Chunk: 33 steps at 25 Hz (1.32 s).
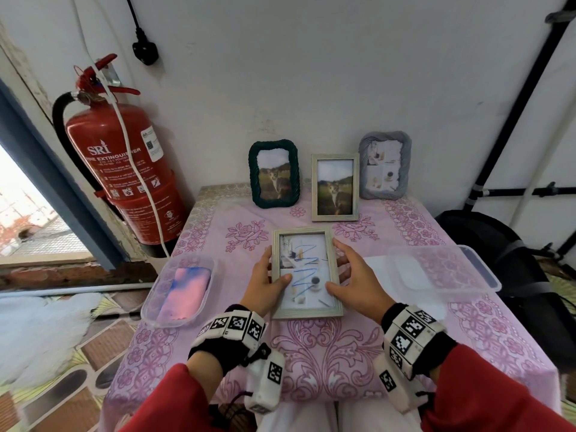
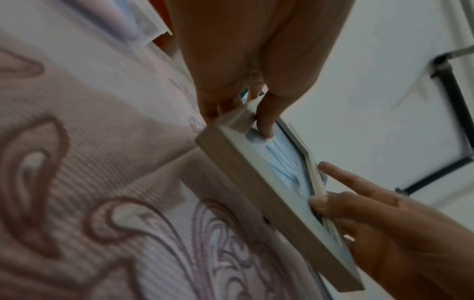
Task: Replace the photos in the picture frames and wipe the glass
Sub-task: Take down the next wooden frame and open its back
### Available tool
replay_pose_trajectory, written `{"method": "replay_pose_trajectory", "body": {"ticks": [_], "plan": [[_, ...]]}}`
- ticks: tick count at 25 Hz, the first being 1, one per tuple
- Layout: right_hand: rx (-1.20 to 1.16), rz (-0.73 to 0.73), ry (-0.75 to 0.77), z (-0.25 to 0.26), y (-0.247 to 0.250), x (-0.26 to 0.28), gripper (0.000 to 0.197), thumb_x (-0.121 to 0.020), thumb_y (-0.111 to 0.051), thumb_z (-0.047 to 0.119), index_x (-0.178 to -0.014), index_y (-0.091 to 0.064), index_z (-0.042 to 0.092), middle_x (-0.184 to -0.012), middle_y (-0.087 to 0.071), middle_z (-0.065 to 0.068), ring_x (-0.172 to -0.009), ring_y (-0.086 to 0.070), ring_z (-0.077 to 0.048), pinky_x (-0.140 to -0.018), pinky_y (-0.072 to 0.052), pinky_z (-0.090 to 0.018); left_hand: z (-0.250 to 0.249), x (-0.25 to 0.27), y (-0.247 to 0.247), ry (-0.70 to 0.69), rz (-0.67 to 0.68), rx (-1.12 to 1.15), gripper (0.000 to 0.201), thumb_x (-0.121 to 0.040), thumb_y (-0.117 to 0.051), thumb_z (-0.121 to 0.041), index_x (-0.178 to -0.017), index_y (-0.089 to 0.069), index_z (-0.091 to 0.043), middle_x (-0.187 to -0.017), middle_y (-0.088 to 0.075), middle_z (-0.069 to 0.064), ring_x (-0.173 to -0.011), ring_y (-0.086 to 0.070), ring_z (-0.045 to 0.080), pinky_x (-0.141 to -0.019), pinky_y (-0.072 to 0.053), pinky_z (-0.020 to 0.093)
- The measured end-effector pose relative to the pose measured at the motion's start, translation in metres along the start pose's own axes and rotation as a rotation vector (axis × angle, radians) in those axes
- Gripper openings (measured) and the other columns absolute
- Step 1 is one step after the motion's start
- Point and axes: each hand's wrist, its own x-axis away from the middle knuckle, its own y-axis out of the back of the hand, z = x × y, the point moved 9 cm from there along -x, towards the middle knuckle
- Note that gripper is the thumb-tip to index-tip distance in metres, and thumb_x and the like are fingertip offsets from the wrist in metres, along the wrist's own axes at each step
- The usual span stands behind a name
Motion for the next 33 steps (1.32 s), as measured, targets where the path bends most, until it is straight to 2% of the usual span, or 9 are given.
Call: {"method": "replay_pose_trajectory", "body": {"ticks": [2, 7, 11, 15, 19, 23, 29, 31, 33], "plan": [[0.036, 0.031, -0.033, -0.010, 0.000, 0.001, 0.082, -0.075, -0.070, 0.002, -0.145, -0.028, 0.016, -0.108, -0.049, 0.000, -0.072, -0.054, -0.002, -0.058, -0.042, -0.002, 0.004, -0.001, -0.005, 0.022, 0.072, -0.088, 0.069, -0.086, -0.059, 0.002, -0.144, -0.025, -0.011, -0.133, -0.047, 0.021, -0.120, -0.049, 0.033, -0.101, -0.044, 0.045], [0.204, 0.135, -0.004, -0.016, -0.004, 0.002, 0.071, -0.072, -0.073, 0.009, -0.135, -0.039, 0.010, -0.103, -0.052, 0.002, -0.072, -0.052, -0.002, -0.058, -0.043, -0.006, 0.016, -0.005, -0.018, 0.027, 0.206, -0.336, 0.073, -0.086, -0.061, -0.007, -0.146, -0.020, -0.013, -0.130, -0.049, 0.020, -0.120, -0.049, 0.035, -0.100, -0.045, 0.047], [0.306, 0.162, -0.036, -0.023, -0.005, -0.004, 0.071, -0.071, -0.075, 0.014, -0.133, -0.042, 0.009, -0.115, -0.049, -0.007, -0.090, -0.054, -0.018, -0.075, -0.045, -0.018, 0.029, -0.010, -0.009, 0.046, 0.151, -0.630, 0.076, -0.082, -0.067, -0.025, -0.145, -0.024, -0.024, -0.127, -0.042, 0.013, -0.118, -0.043, 0.029, -0.105, -0.037, 0.039], [0.339, 0.190, -0.072, -0.034, -0.006, -0.008, 0.078, -0.072, -0.077, 0.017, -0.137, -0.037, 0.008, -0.124, -0.045, -0.012, -0.103, -0.053, -0.026, -0.091, -0.043, -0.028, 0.043, -0.011, -0.009, 0.141, 0.199, -0.550, 0.083, -0.081, -0.070, -0.024, -0.147, -0.020, -0.016, -0.131, -0.025, 0.013, -0.127, -0.033, 0.028, -0.109, -0.035, 0.035], [0.293, 0.228, -0.066, -0.037, -0.004, -0.009, 0.081, -0.071, -0.079, 0.020, -0.140, -0.036, 0.011, -0.123, -0.043, -0.012, -0.087, -0.053, -0.016, -0.078, -0.043, -0.019, 0.041, -0.013, -0.005, 0.139, 0.154, -0.469, 0.083, -0.077, -0.074, -0.023, -0.145, -0.027, -0.014, -0.126, -0.031, 0.012, -0.119, -0.046, 0.032, -0.105, -0.040, 0.036], [0.283, 0.250, -0.076, -0.040, -0.005, -0.008, 0.085, -0.072, -0.079, 0.023, -0.143, -0.033, 0.011, -0.125, -0.041, -0.011, -0.085, -0.056, -0.014, -0.074, -0.044, -0.013, 0.030, -0.004, 0.000, 0.088, 0.101, -0.500, 0.072, -0.076, -0.075, -0.025, -0.139, -0.040, -0.014, -0.121, -0.040, 0.013, -0.110, -0.052, 0.029, -0.101, -0.044, 0.034], [0.271, 0.266, -0.088, -0.044, -0.006, -0.009, 0.085, -0.074, -0.078, 0.024, -0.144, -0.031, 0.011, -0.123, -0.039, -0.008, -0.087, -0.055, -0.013, -0.063, -0.044, 0.000, -0.023, 0.012, 0.047, -0.156, -0.074, -0.462, 0.026, -0.087, -0.063, -0.017, -0.113, -0.063, -0.014, -0.113, -0.053, 0.006, -0.094, -0.056, 0.012, -0.074, -0.041, 0.006], [0.269, 0.271, -0.096, -0.044, -0.006, -0.008, 0.085, -0.074, -0.077, 0.025, -0.144, -0.031, 0.013, -0.119, -0.038, -0.005, -0.085, -0.055, -0.012, -0.063, -0.043, 0.000, -0.037, 0.016, 0.079, -0.203, -0.148, -0.487, 0.021, -0.088, -0.062, -0.014, -0.108, -0.065, -0.014, -0.108, -0.058, 0.003, -0.093, -0.058, 0.013, -0.069, -0.040, 0.007], [0.267, 0.272, -0.101, -0.044, -0.006, -0.008, 0.085, -0.074, -0.077, 0.025, -0.144, -0.031, 0.015, -0.117, -0.037, -0.004, -0.079, -0.055, -0.009, -0.062, -0.043, 0.000, -0.039, 0.018, 0.113, -0.182, -0.204, -0.526, 0.020, -0.088, -0.061, -0.014, -0.107, -0.067, -0.012, -0.105, -0.063, 0.003, -0.094, -0.060, 0.017, -0.075, -0.043, 0.017]]}}
